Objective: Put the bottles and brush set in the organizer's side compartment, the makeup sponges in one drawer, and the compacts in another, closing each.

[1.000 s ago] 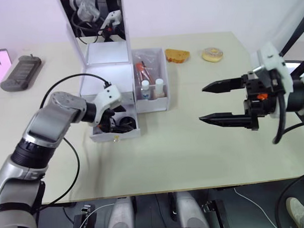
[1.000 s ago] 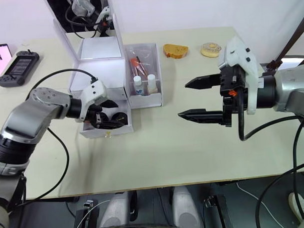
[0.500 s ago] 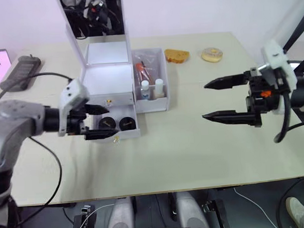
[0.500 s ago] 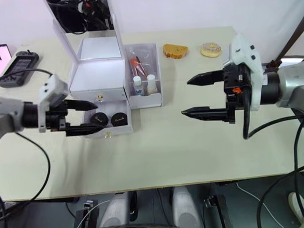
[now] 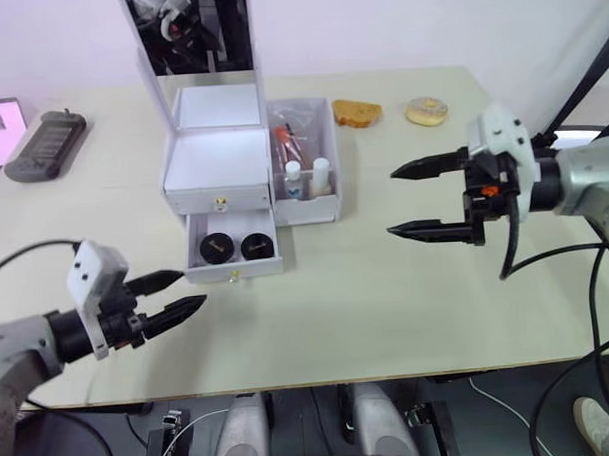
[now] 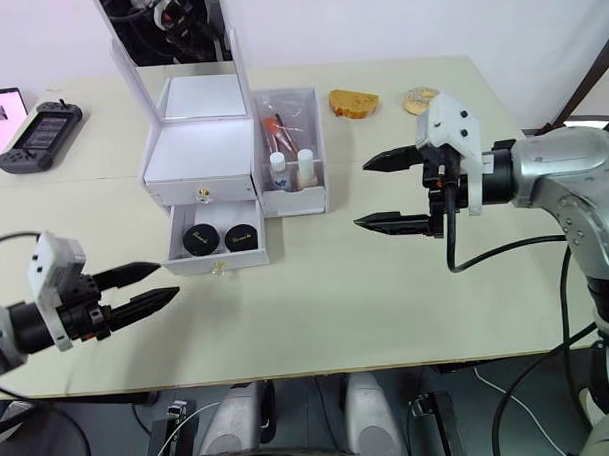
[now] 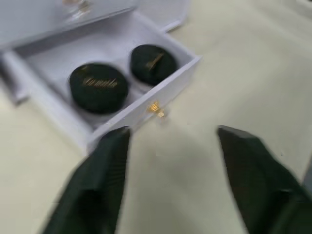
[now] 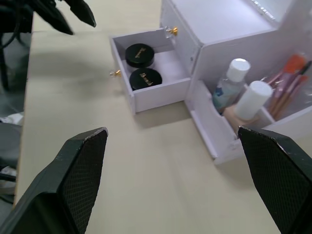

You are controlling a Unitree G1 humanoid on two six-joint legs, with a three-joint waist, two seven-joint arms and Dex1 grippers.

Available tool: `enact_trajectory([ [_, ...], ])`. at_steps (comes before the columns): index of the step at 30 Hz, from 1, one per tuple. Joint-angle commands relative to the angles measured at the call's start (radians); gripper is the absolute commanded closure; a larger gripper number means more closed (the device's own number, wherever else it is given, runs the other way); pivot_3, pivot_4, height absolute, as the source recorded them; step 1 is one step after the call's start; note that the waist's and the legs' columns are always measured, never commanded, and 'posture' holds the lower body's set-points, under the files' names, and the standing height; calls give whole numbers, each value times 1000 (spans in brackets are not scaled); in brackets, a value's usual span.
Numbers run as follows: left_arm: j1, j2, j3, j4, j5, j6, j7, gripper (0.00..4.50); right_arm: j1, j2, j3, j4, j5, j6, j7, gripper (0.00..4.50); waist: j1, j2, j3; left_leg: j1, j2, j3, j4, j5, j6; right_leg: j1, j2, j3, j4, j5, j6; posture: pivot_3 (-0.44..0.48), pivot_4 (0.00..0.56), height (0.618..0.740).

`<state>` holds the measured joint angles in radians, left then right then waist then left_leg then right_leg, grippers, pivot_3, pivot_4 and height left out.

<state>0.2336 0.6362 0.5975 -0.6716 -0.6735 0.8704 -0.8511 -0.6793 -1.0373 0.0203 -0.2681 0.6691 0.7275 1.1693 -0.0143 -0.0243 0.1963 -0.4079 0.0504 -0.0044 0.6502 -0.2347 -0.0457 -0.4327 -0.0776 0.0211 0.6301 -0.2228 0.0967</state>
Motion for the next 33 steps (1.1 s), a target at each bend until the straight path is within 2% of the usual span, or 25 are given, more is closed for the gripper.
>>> enact_trajectory([
  [1, 33, -84, -23, -28, 29, -125, 71, 3874, -40, 10, -5, 1, -9, 2, 15, 0, 0, 0, 0, 0, 0, 0, 0, 0, 0, 0, 0, 0, 0, 0, 0, 0, 150, 740],
  [2, 47, -113, -46, -25, 47, -161, 84, 4367, -44, 14, -3, 0, -9, 5, 14, 0, 0, 0, 0, 0, 0, 0, 1, 0, 0, 0, 0, 0, 0, 0, 0, 0, 150, 740],
  [3, 65, -136, -78, -20, 75, -201, 97, 4481, -46, 17, -2, -3, -10, 8, 14, 0, -1, 0, 0, 0, 0, 0, 1, 0, 0, 1, 0, 0, 0, 0, 0, 0, 150, 740],
  [8, 88, -201, -198, 16, 152, -305, 159, 4481, -49, 17, -12, -17, -17, 19, 12, 0, 1, 0, 0, 0, 0, 0, 1, 0, 0, 1, 0, 0, -1, 0, 0, 0, 150, 740],
  [14, 24, -229, -260, 114, 194, -378, 220, 4481, -45, 9, -28, -42, -18, 36, -2, 0, 0, 0, 0, 0, 0, 0, 1, 0, 0, 1, 0, 0, 0, 0, -1, 0, 150, 740],
  [27, -245, -161, -295, 317, 204, -392, 248, 4481, -45, -19, -74, -96, -2, 92, -42, 0, -1, 0, 0, 0, 0, 0, 0, 0, 0, 0, 0, 0, -1, 1, -1, 0, 150, 740],
  [33, -359, -132, -355, 437, 262, -433, 249, 4481, -49, -18, -82, -109, -8, 101, -59, 0, 2, 0, 0, 0, 0, 0, -1, 0, 0, 0, 0, 0, 0, 1, -1, 0, 150, 740],
])
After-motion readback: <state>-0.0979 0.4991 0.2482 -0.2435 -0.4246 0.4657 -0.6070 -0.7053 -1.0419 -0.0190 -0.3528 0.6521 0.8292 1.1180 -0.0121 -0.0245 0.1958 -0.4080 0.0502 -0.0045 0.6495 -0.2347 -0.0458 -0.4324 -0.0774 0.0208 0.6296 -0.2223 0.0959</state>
